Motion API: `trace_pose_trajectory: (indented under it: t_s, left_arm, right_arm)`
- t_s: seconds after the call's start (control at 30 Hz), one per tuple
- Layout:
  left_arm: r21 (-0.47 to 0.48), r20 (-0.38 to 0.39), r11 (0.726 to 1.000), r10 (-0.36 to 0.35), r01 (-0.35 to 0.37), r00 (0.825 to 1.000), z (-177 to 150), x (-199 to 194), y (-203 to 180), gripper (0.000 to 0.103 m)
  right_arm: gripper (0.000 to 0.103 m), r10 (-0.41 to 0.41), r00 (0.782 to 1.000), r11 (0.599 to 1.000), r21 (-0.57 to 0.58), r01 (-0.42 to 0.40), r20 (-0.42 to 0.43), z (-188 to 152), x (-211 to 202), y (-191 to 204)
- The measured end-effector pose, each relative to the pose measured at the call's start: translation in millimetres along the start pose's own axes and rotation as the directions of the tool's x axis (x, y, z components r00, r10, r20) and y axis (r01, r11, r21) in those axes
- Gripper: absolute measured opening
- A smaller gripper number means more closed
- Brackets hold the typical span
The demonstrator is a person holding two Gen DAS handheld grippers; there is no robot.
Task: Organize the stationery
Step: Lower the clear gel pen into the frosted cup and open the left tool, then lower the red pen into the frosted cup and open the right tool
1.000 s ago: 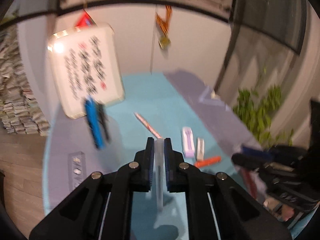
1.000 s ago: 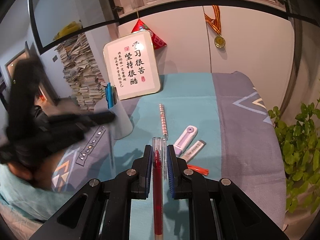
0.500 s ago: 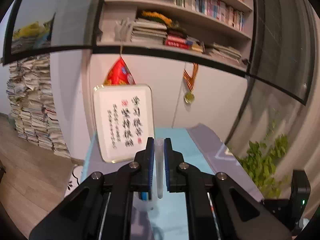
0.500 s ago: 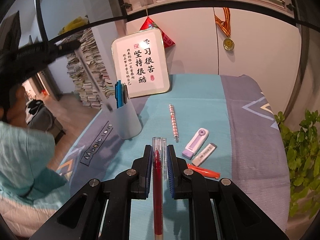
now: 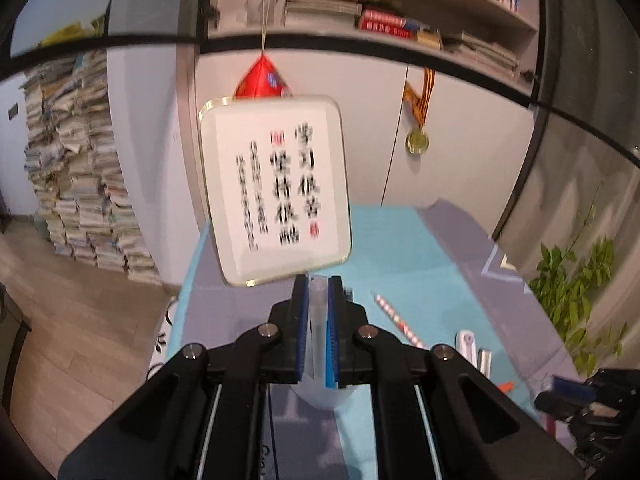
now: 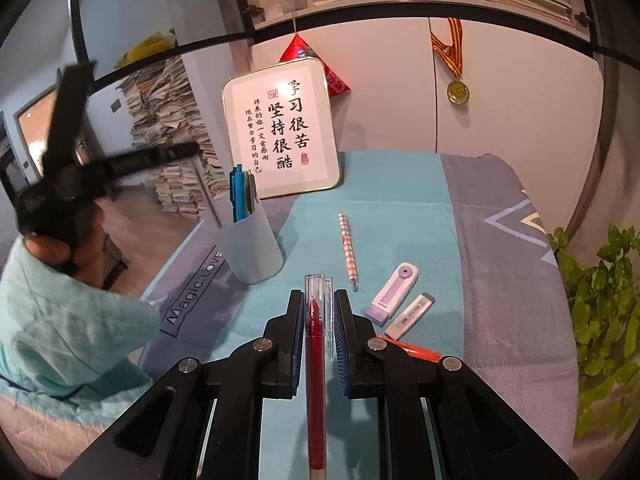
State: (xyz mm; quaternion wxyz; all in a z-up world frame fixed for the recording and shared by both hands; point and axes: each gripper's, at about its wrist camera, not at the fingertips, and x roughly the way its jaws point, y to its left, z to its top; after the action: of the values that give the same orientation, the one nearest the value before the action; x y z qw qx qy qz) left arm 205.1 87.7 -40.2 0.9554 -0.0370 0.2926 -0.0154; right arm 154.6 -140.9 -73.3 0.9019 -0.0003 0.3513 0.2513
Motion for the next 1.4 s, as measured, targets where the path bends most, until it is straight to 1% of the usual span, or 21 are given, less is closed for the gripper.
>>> trace_pose_trajectory:
  t_s: [0.17,0.33,0.6,0.63,0.67,0.7,0.73,0.77,0.8,0.9,0.93,1.1,1.17,1.3,1.4]
  left_arm:
    - [-0.005,-0.032,1.0,-0.012,0.011,0.999,-8,7,0,0.007]
    - [0.013,-0.018,1.0,-0.001,0.001,1.0,-11,4,-1,0.008]
    - [0.029,-0.032,1.0,-0.006,0.007,0.999,-16,5,-1,0.01]
    - [0.029,-0.033,1.0,-0.008,0.009,0.999,-17,5,0,0.014]
    - [0.029,-0.029,1.0,-0.008,0.009,1.0,-17,3,1,0.023]
    - [0.03,-0.023,1.0,-0.003,0.004,1.0,-18,1,2,0.028]
    - [0.028,-0.011,1.0,0.004,-0.004,1.0,-20,-3,3,0.036]
    - [0.028,0.002,1.0,0.013,-0.013,1.0,-21,-6,5,0.04]
    - [0.024,0.018,0.999,0.026,-0.026,1.0,-23,-12,9,0.04]
    - [0.005,0.033,0.999,0.039,-0.039,0.999,-30,-22,20,0.047]
    - [-0.002,0.036,0.999,0.043,-0.043,0.998,-33,-24,23,0.05]
    - [-0.011,0.031,0.998,0.069,-0.069,0.997,-52,-33,35,0.055]
    - [-0.018,0.022,0.997,0.069,-0.069,0.997,-59,-35,38,0.059]
    - [-0.035,0.003,0.997,0.075,-0.074,0.997,-69,-34,45,0.059]
    - [-0.047,-0.011,0.995,0.089,-0.089,0.996,-73,-32,52,0.06]
  right_arm:
    - [0.015,-0.001,1.0,1.0,0.0,0.001,0.002,3,2,1]
    - [0.015,0.006,1.0,1.0,-0.011,-0.006,0.012,11,4,8]
    - [0.015,0.025,0.999,0.999,-0.04,-0.023,0.045,27,7,24]
    - [0.015,0.027,0.998,0.999,-0.042,-0.025,0.053,29,6,26]
    - [0.015,0.03,0.998,0.999,-0.044,-0.027,0.062,32,6,28]
    - [0.015,0.034,0.997,0.999,-0.045,-0.03,0.076,38,6,30]
    - [0.015,0.036,0.996,0.998,-0.046,-0.032,0.084,40,6,32]
    - [0.015,0.041,0.994,0.998,-0.048,-0.036,0.098,45,6,35]
    - [0.015,0.048,0.992,0.998,-0.05,-0.043,0.115,51,6,38]
    - [0.015,0.072,0.985,0.997,-0.048,-0.065,0.158,69,12,48]
    - [0.015,0.079,0.982,0.996,-0.047,-0.072,0.17,74,16,52]
    - [0.015,0.107,0.974,0.994,-0.03,-0.103,0.2,101,45,67]
    - [0.015,0.09,0.971,0.996,-0.023,-0.087,0.222,110,57,73]
    - [0.015,0.043,0.962,0.999,0.005,-0.046,0.271,124,87,82]
    - [0.015,0.03,0.955,0.999,0.027,-0.04,0.296,129,102,83]
